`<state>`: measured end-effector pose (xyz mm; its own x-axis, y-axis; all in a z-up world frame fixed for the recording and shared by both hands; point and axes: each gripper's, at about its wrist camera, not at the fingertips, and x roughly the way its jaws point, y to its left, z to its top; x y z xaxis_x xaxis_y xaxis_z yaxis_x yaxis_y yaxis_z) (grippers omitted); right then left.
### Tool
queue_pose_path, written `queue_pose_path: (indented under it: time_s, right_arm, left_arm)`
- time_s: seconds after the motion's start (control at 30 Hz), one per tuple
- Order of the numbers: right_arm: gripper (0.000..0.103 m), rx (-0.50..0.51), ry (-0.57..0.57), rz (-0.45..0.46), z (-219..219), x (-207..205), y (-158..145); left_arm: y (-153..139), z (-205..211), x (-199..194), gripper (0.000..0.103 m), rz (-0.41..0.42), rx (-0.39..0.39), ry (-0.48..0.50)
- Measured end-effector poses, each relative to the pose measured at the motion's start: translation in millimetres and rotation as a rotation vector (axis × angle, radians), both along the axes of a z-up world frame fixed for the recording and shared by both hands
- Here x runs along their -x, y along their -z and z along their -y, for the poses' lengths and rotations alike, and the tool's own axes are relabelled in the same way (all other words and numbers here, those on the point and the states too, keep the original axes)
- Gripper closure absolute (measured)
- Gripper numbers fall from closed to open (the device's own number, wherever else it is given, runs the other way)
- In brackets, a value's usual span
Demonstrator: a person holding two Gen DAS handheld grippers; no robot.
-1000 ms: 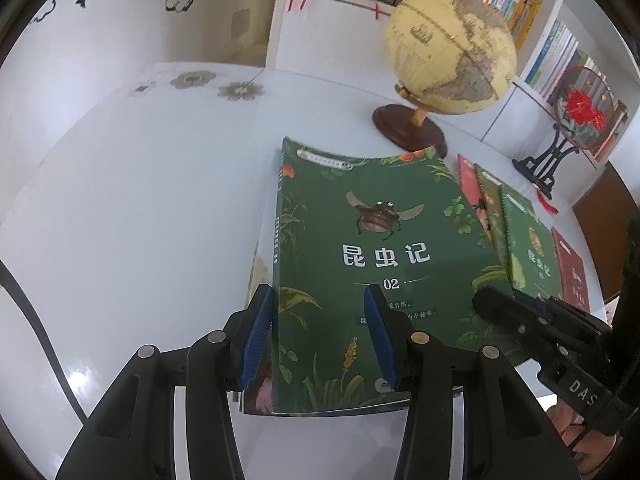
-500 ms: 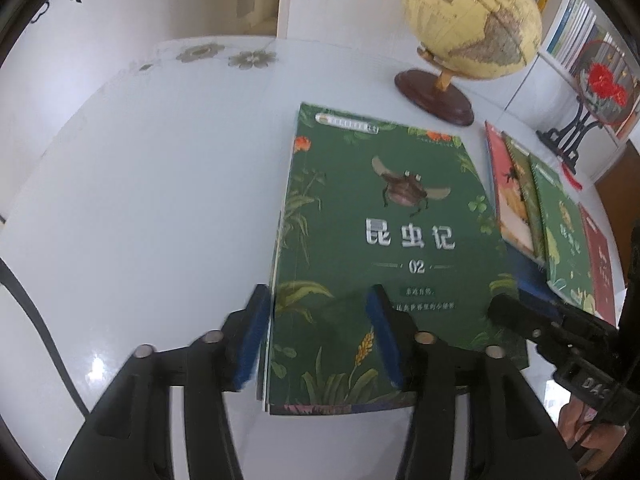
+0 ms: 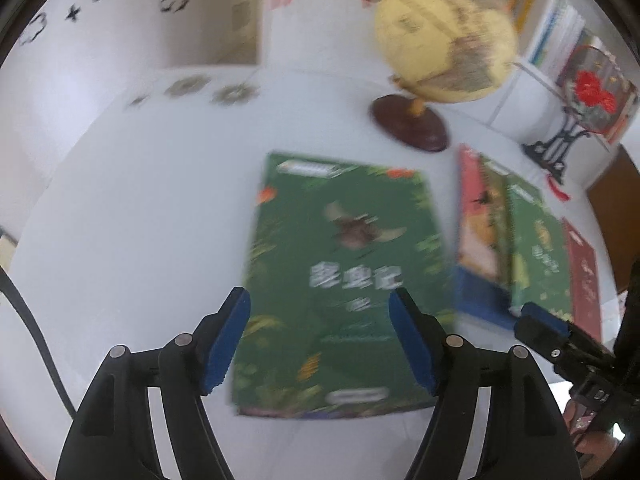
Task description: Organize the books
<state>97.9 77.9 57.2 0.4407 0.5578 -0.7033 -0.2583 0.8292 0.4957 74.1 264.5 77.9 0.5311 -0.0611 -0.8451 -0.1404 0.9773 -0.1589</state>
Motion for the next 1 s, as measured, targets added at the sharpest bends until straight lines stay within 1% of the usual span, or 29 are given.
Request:
queue_pose_path:
  time_s: [0.07,0.27,0.3,0.37,0.43,0.73,0.87,1.0]
  right_arm:
    - [0.039,-0.001,0.040,0.004,17,2,-2]
    - [0.038,-0.044,0.222,0.004,97,10,-4]
    - [0.037,-0.045,0.259,0.008,112,12,-4]
    - [0.037,-0.048,0.298,0.009,136,15,-5]
    - [0.037,-0.030,0.341,0.012,160,18,-7]
    - [0.037,0.015,0.493,0.031,265,32,-9]
    - [0.037,0.023,0.545,0.018,304,41,-1]
    - [0.037,0.029,0.571,0.006,331,44,5]
  left_arm:
    - [-5,18,-8,0.033,0.021,0.002,0.034]
    - [-3,94,-39,0.033,0.022,0.001,0.175]
    - [-2,109,-43,0.033,0.022,0.003,0.196]
    - [-1,135,-49,0.033,0.020,0.009,0.237]
    - [-1,161,-52,0.033,0.018,0.010,0.278]
    - [7,278,-70,0.033,-0.014,0.035,0.455]
    - [16,321,-72,0.033,-0.039,0.055,0.505]
    - [26,354,-73,0.033,-0.062,0.103,0.529]
